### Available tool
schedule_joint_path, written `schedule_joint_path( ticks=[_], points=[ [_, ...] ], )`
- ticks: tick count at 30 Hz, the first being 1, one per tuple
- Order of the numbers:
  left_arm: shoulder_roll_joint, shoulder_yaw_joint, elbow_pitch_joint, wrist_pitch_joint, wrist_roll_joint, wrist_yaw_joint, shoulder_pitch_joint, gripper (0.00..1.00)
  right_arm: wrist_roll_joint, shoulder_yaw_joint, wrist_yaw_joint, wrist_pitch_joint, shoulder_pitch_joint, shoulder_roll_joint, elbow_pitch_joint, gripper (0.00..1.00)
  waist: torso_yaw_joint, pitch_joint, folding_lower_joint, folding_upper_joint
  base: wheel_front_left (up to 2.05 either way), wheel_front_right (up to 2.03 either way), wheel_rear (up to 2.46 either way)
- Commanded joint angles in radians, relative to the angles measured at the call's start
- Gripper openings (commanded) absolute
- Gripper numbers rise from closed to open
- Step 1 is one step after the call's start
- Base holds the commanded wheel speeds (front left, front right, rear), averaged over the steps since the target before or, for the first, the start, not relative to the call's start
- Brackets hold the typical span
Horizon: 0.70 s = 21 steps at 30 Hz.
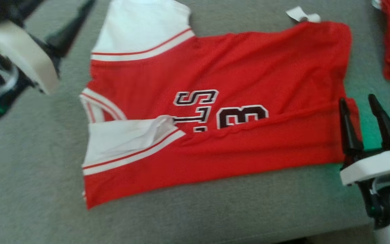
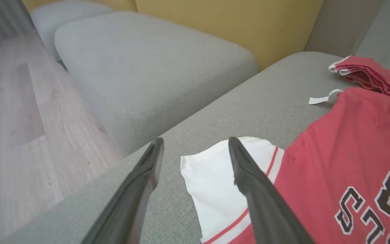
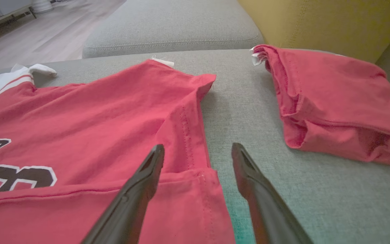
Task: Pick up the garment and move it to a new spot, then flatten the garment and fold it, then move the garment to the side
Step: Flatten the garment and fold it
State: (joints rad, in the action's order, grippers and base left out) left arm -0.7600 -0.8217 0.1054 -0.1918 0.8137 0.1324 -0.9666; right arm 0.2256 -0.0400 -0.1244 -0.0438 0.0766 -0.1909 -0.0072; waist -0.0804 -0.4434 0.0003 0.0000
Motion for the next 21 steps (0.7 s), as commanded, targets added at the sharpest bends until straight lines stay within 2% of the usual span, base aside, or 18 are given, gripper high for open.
schedule_joint_path(
  ticks=[1, 5, 10, 14, 21],
  points=[
    [-0.065, 0.026, 0.003, -0.048, 0.049, -0.002, -0.071, 1.0, -0.008, 0.023, -0.006, 0.013, 0.009, 0.001, -0.028, 1.0, -0.068, -0.049, -0.0003, 0.0, 0.0, 0.0, 0.0],
    [-0.101, -0.03, 0.074, -0.167, 0.168, -0.002, -0.176, 1.0, -0.019, 0.035, -0.006, 0.029, 0.022, 0.028, -0.012, 1.0, -0.129, -0.08, -0.0003, 0.0, 0.0, 0.0, 0.0],
    [-0.142, -0.07, 0.144, -0.29, 0.309, -0.002, -0.233, 1.0, -0.018, 0.045, -0.006, 0.053, 0.019, 0.052, 0.006, 1.0, -0.199, -0.108, -0.0003, 0.0, 0.0, 0.0, 0.0],
    [-0.189, -0.097, 0.196, -0.299, 0.339, -0.002, -0.26, 1.0, -0.01, 0.052, -0.006, 0.075, 0.018, 0.07, 0.026, 1.0, -0.255, -0.129, -0.0003, 0.0, 0.0, 0.0, 0.0],
    [-0.231, -0.154, 0.247, -0.29, 0.332, -0.002, -0.276, 1.0, 0.002, 0.072, -0.006, 0.109, 0.02, 0.087, 0.06, 1.0, -0.316, -0.145, -0.0003, 0.0, 0.0, 0.0, 0.0]
  ],
)
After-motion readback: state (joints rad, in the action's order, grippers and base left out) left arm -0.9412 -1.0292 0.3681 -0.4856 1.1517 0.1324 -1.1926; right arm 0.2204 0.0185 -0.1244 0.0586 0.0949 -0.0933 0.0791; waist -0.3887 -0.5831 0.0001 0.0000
